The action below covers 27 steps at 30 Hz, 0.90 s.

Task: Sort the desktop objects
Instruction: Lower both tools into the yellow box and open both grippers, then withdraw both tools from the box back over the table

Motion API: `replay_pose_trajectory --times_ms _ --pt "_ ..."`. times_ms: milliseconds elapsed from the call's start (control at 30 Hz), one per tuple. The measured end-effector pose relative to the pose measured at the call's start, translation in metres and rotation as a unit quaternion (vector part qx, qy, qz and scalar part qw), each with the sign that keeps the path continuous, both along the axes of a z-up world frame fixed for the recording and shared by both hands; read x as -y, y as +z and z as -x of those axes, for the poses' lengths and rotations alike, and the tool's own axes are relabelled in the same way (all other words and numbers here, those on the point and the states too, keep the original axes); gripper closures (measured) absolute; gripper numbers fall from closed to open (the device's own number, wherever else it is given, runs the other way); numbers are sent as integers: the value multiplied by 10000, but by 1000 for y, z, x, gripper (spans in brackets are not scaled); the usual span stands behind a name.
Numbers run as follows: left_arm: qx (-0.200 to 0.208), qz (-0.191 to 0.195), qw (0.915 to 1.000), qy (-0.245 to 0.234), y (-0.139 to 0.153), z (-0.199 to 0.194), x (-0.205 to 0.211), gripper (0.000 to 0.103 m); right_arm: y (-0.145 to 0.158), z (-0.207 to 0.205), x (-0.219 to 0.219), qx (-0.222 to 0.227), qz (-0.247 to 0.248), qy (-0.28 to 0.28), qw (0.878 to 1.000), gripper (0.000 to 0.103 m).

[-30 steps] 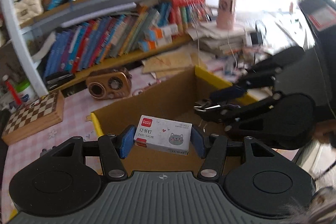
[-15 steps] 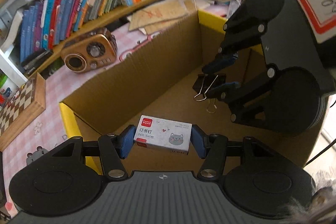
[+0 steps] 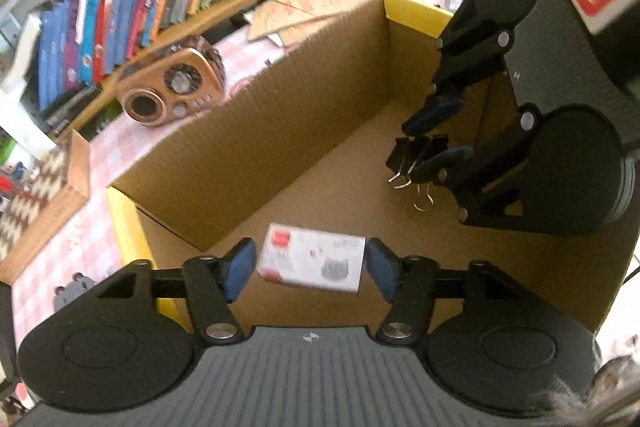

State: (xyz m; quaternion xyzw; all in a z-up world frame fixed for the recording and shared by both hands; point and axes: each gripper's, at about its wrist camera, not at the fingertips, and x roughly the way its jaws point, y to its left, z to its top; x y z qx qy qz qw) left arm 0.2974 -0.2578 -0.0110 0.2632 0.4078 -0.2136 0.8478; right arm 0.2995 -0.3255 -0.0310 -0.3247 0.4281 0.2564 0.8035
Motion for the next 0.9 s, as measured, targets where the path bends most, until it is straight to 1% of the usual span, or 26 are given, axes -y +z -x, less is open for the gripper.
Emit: replay_pose_trajectory --times_ms 33,133,300,400,500,600,700,800,900 --pt "88 7 10000 22 2 2 0 32 2 1 1 39 -79 -12 10000 76" --pt "204 77 9997 78 7 6 -3 23 5 0 3 94 -130 -98 9998 76" --pt "487 210 9985 127 20 18 -10 18 19 10 11 266 -378 -289 9985 76" --pt "683 353 9969 168 31 28 -18 17 32 19 17 426 -577 -461 9964 73" --pt "904 529 9942 249 45 39 -27 12 47 33 22 623 -779 -678 9927 70" --pt "1161 775 9896 333 61 54 -37 11 64 48 28 843 -1072 -947 9861 70" --pt "1414 1039 9834 468 76 72 -49 10 79 63 32 1087 -1388 -1234 9766 69" --pt "1622 1238 9769 632 84 90 -59 4 92 83 34 1311 -1695 -1531 9647 69" --pt "1785 1388 9710 774 88 107 -69 3 102 104 33 1513 -1988 -1779 9518 69"
